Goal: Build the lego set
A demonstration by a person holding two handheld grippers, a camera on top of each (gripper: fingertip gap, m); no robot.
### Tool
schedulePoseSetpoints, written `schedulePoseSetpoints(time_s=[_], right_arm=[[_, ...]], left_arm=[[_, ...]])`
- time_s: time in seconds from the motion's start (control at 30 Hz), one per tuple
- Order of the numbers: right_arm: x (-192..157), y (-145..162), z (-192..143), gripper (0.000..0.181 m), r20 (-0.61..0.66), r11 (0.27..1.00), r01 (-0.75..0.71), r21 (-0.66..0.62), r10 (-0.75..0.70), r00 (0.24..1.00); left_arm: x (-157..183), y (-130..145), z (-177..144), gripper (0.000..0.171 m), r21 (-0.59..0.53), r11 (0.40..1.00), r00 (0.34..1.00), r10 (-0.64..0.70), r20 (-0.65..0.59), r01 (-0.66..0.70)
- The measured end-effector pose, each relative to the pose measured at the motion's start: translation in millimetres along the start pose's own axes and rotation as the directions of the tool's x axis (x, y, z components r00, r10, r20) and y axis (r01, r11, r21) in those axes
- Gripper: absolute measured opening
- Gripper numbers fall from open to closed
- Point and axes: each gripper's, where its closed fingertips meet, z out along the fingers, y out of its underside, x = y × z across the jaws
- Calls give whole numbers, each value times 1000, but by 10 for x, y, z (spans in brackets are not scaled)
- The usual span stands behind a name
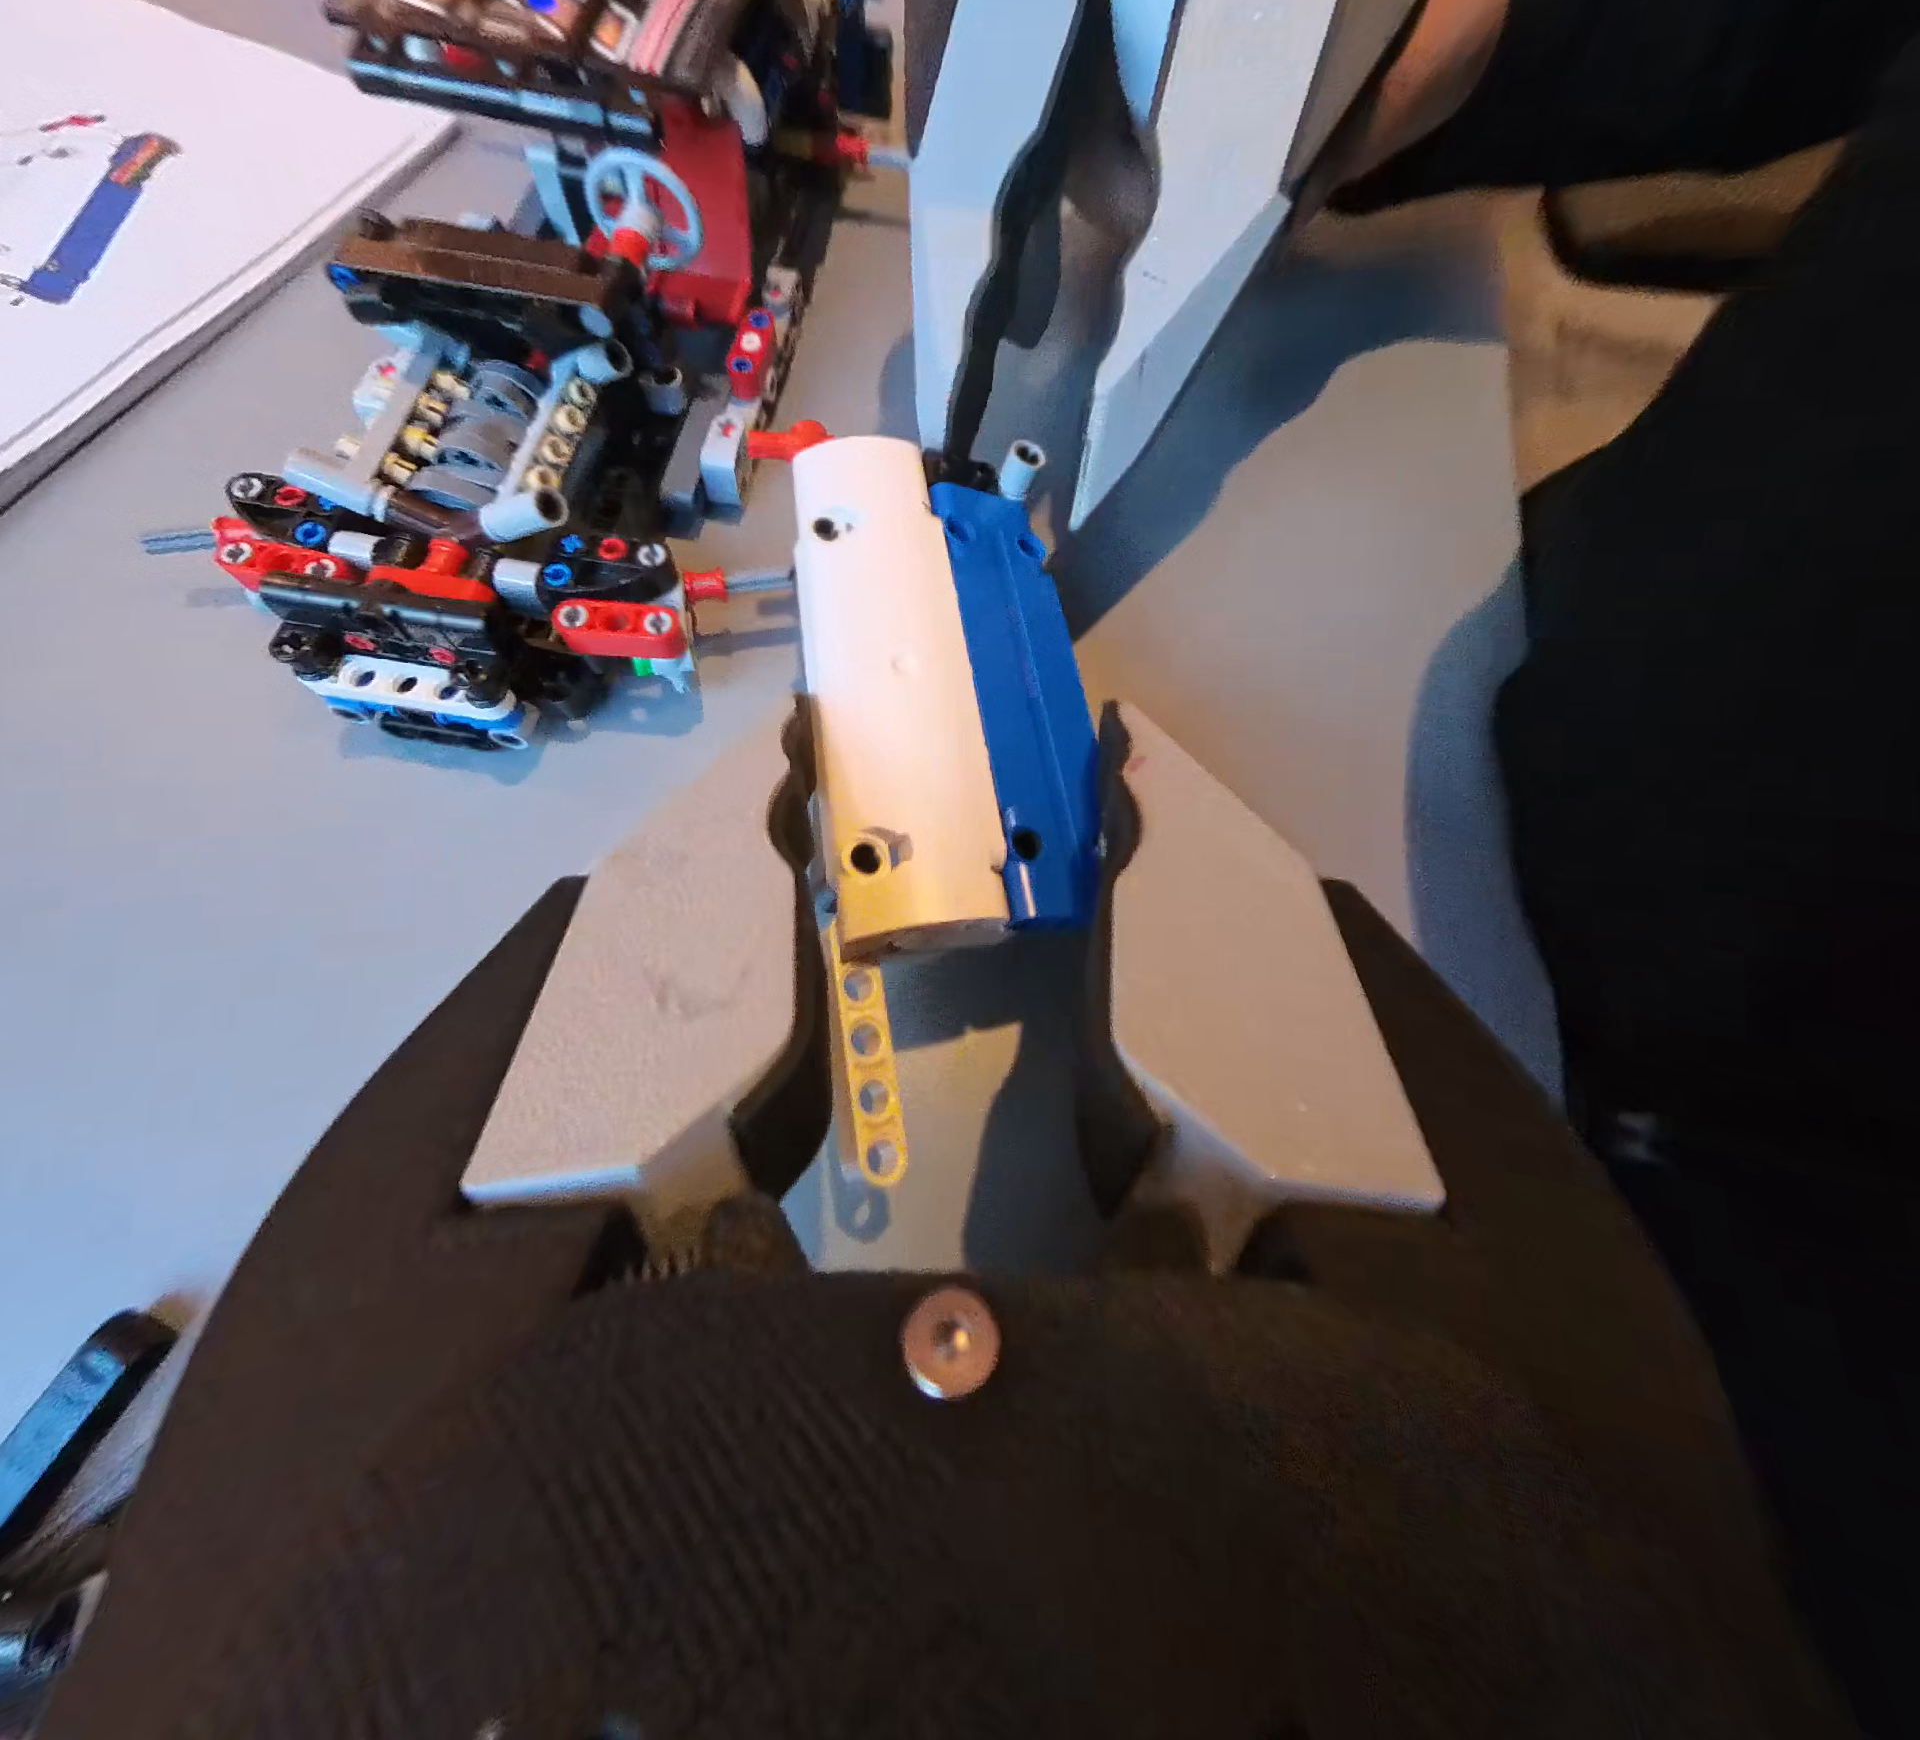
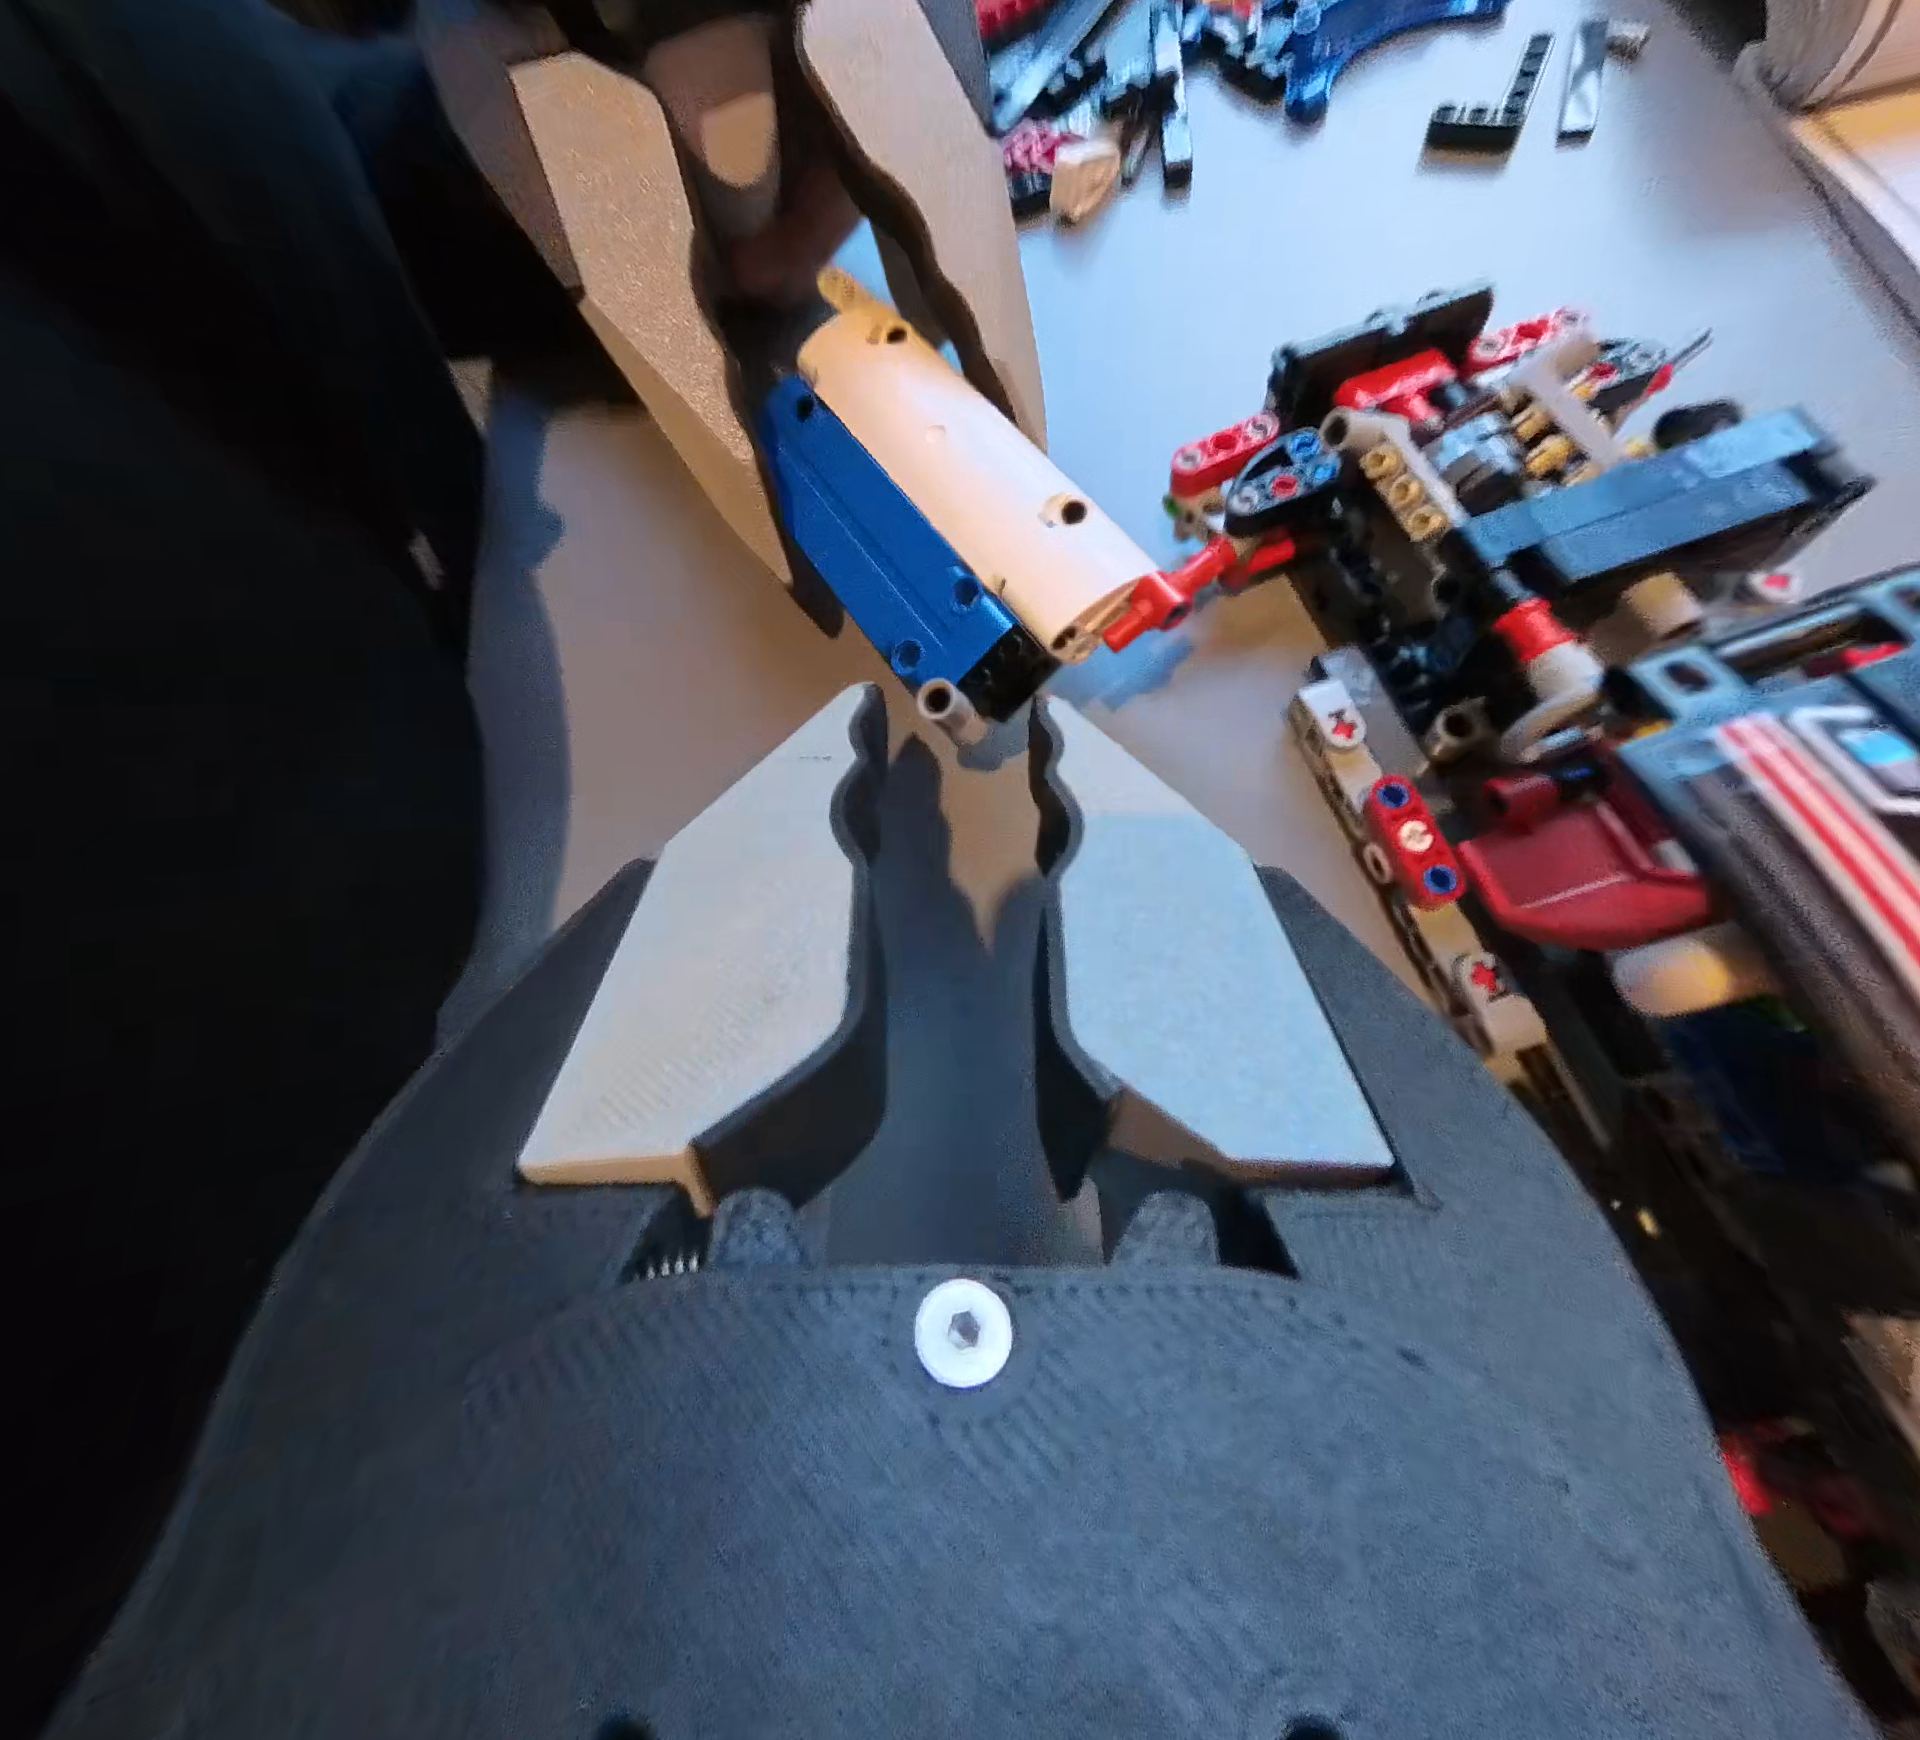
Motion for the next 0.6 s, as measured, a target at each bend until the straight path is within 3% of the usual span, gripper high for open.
schedulePoseSetpoints(time_s=[0.17,0.33,0.6], right_arm=[[25,-391,-242,25,27,994,53,100,-56,998],[194,-722,-620,24,-45,964,187,189,-182,982],[548,-986,-959,16,-217,878,440,190,-400,891]], left_arm=[[-36,-153,-201,51,130,989,995,-65,-72,74],[-113,-363,-426,52,231,968,991,-76,-113,100],[-240,-703,-534,52,264,943,961,-136,-240,200]])
